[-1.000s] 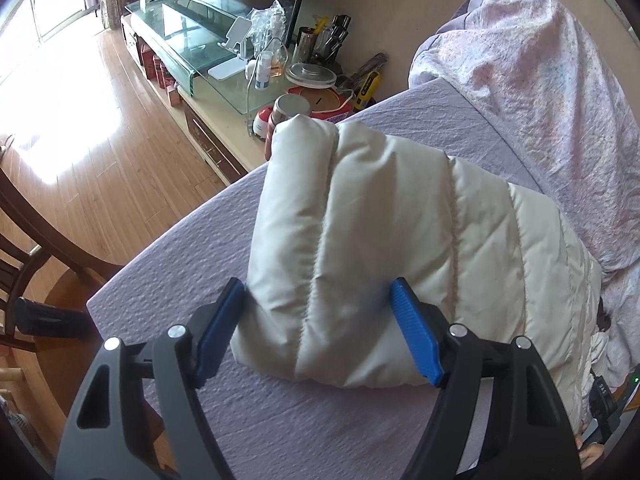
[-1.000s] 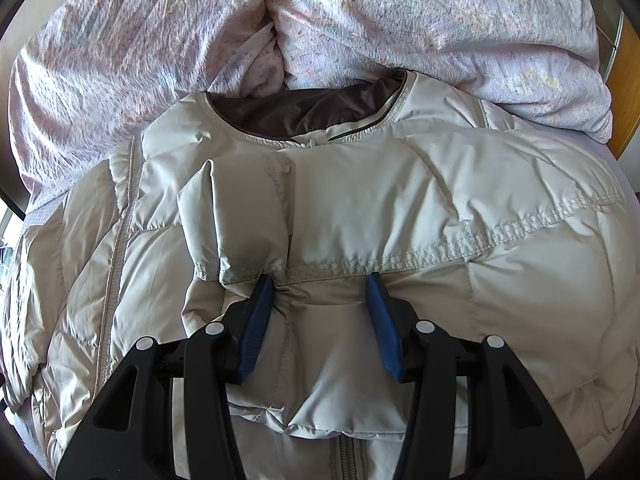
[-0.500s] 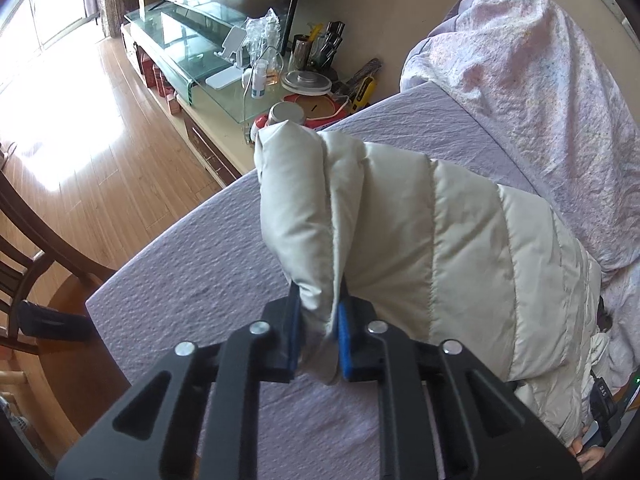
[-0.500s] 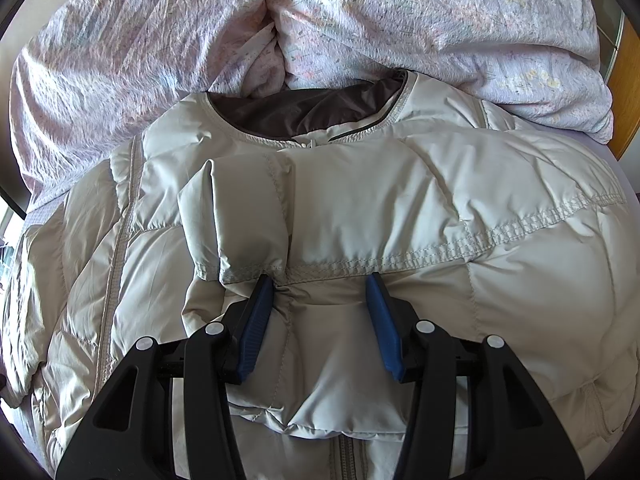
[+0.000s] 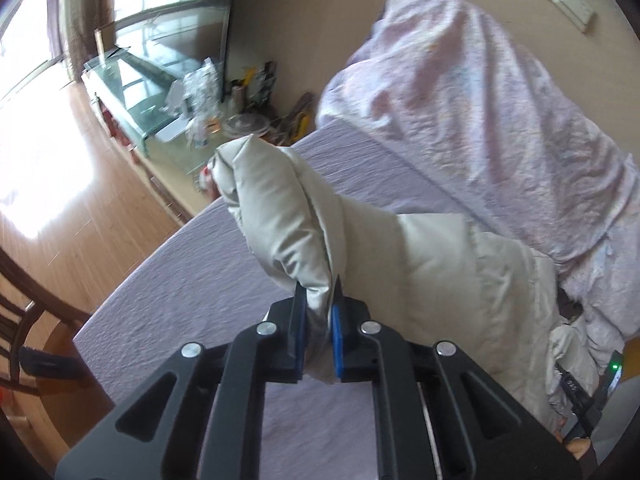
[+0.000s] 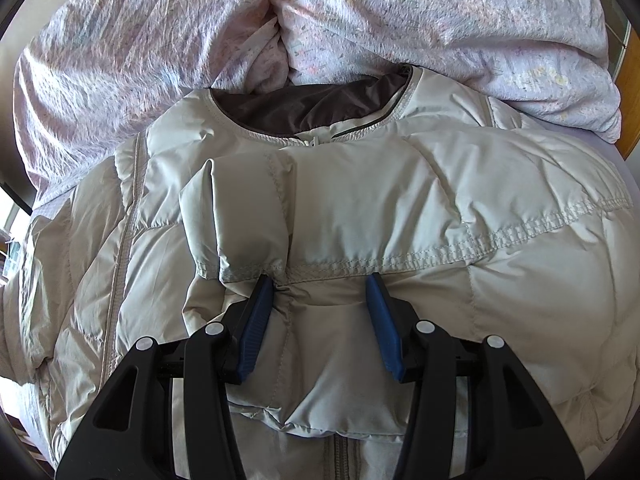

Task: Fold large clothes
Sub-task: 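Fold the held sleeve across the jacket front and open the left tool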

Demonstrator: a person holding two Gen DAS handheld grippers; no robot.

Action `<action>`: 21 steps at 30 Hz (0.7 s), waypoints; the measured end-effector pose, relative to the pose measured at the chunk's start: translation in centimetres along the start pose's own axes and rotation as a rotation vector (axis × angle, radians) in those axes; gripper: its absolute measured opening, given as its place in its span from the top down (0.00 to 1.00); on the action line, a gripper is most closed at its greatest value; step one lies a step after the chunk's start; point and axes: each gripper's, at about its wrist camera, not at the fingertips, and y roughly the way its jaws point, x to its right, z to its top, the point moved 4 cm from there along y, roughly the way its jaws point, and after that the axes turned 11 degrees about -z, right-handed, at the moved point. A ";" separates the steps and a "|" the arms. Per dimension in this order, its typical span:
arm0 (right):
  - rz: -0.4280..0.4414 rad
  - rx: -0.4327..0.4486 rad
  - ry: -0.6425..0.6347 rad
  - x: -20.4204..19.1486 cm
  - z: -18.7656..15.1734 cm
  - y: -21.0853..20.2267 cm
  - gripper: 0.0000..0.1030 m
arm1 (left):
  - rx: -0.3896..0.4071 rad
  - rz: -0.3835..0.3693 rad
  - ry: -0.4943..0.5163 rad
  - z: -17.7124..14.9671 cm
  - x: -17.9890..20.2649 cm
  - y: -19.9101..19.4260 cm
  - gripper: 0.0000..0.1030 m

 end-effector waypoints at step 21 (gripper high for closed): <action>0.049 0.000 -0.018 4.6 0.1 -3.0 0.40 | -0.109 -0.400 0.415 -4.9 29.4 3.1 0.90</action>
